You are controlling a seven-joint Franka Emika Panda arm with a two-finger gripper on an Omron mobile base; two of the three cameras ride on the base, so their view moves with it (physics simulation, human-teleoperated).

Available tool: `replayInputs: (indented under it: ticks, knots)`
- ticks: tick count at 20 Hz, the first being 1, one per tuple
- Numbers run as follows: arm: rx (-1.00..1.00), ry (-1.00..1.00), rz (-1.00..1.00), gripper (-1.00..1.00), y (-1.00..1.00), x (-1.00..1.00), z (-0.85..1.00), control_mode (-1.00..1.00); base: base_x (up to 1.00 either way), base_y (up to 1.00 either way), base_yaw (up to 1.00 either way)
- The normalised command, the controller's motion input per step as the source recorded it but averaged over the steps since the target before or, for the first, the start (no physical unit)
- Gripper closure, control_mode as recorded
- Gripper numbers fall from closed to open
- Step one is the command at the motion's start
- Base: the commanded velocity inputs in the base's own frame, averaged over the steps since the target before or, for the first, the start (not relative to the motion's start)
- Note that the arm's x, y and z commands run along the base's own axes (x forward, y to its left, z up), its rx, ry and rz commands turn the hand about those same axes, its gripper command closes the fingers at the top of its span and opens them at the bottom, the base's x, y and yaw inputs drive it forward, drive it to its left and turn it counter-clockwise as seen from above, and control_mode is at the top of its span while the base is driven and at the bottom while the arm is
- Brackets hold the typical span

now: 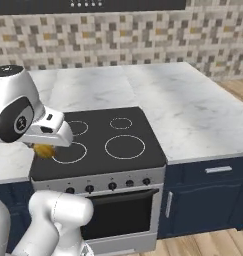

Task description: Pick the squash from the microwave and place it on plate located on the counter.

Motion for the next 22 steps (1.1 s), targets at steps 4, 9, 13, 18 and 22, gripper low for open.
replayInputs:
  ticks: [4,9,13,18,22]
  knots:
    - [0.00,0.00,0.00,1.00,0.00,0.00,0.00,1.00,0.36,-1.00,-0.07]
    - [0.00,0.00,0.00,1.00,0.00,0.00,0.00,1.00,0.48,-1.00,-0.36]
    - [0.00,0.00,0.00,1.00,0.00,0.00,0.00,1.00,0.47,-1.00,-0.34]
    - [0.00,0.00,0.00,1.00,0.00,0.00,0.00,1.00,0.12,-0.89,-0.68]
    - [0.00,0.00,0.00,1.00,0.00,0.00,0.00,1.00,0.00,-0.61,-0.79]
